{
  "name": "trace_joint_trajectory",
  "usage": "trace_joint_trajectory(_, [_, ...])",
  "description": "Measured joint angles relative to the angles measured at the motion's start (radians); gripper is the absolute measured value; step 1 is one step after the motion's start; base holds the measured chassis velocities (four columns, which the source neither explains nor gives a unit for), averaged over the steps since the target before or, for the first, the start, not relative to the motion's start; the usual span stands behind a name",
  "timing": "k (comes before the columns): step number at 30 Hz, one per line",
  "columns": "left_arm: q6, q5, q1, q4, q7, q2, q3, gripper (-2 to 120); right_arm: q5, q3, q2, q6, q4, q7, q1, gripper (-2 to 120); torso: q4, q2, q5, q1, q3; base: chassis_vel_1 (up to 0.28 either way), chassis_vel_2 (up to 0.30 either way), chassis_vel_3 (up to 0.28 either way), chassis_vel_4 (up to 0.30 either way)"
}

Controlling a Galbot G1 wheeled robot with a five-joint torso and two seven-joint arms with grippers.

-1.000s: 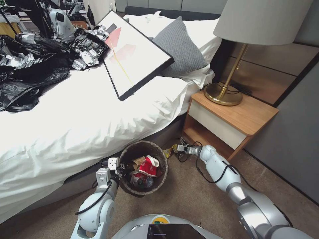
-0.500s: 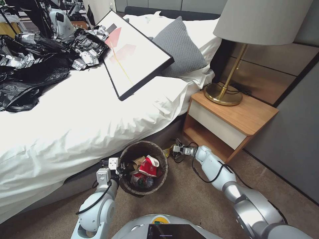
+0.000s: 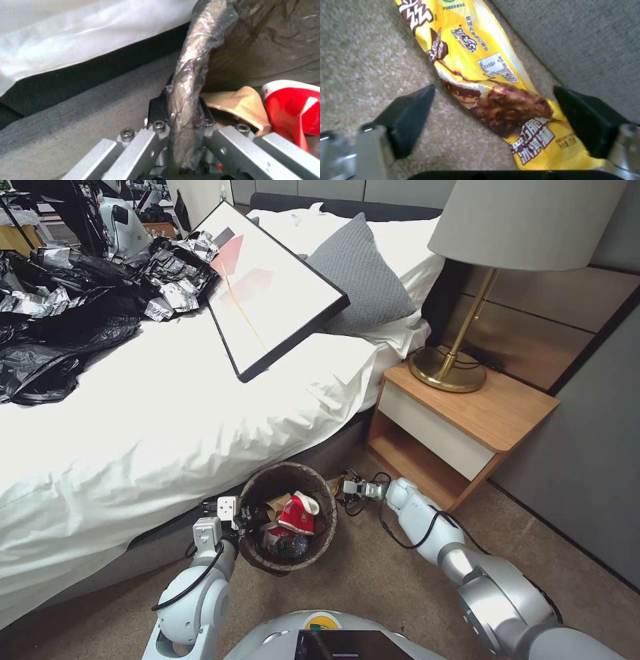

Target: Pick up the trash bin, then pick up the garbage from the floor and place it into the trash bin.

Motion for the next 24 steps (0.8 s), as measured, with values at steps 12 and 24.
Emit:
trace_joint_trajectory(12, [-0.001, -0.003, 0.004, 0.002, 0.0, 0.0, 0.0, 0, 0.118, 0.033, -0.005, -0.061, -0.092, -0.042, 0.051, 45, 0.0, 0.0, 0.0002, 0.0, 0.0, 0.0, 0.0, 0.0, 0.0])
trace_joint_trajectory(24, [0.001, -0.007, 0.004, -0.004, 0.001, 0.004, 0.002, 0, 0.179, 0.03, -0.015, -0.064, -0.084, -0.047, 0.045, 0, 0.0002, 0.0, 0.0, 0.0, 0.0, 0.0, 0.0, 0.0, 0.0])
